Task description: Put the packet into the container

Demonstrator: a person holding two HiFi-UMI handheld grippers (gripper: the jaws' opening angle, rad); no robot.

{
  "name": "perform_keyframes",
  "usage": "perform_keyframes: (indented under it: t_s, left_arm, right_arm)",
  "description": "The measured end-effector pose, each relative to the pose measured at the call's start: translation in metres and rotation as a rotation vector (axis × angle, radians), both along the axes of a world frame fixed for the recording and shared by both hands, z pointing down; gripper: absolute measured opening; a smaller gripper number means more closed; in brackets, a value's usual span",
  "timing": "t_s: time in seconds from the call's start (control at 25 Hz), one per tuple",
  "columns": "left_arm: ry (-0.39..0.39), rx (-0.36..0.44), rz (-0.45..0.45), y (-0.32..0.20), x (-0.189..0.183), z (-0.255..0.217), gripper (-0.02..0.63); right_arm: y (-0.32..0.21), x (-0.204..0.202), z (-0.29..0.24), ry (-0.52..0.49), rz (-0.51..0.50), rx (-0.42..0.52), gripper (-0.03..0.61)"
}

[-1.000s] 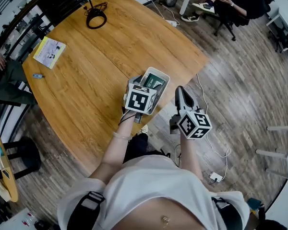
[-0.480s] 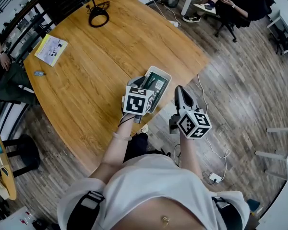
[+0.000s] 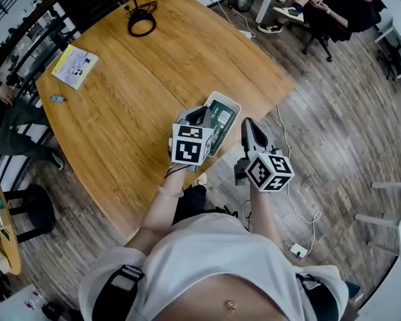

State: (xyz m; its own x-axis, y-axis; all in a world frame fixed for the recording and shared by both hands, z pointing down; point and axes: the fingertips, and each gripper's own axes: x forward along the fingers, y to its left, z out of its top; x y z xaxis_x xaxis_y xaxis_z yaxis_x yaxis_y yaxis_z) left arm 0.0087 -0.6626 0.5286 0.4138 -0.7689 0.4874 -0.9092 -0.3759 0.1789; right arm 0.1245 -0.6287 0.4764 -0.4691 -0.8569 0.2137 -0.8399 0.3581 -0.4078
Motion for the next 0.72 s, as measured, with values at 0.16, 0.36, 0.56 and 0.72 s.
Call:
perform_keyframes:
  t_s: [0.16, 0.36, 0.56, 0.72]
  left_arm:
    - [0.084, 0.109, 0.001, 0.008, -0.001, -0.024, 0.008]
    - [0.142, 0.207, -0.013, 0.02, -0.005, -0.046, 0.008]
    - [0.152, 0.249, -0.033, 0.027, -0.015, -0.056, 0.008]
    - [0.157, 0.246, -0.048, 0.031, -0.019, -0.055, 0.008]
  right_arm:
    - [0.003, -0.013, -0.004, 0.003, -0.04, 0.016, 0.012]
    - [0.004, -0.017, -0.006, 0.014, -0.058, 0.028, 0.011]
    - [0.004, -0.015, -0.009, 0.026, -0.051, 0.048, 0.011]
    - [0.007, -0.014, -0.013, 0.03, -0.05, 0.069, 0.011]
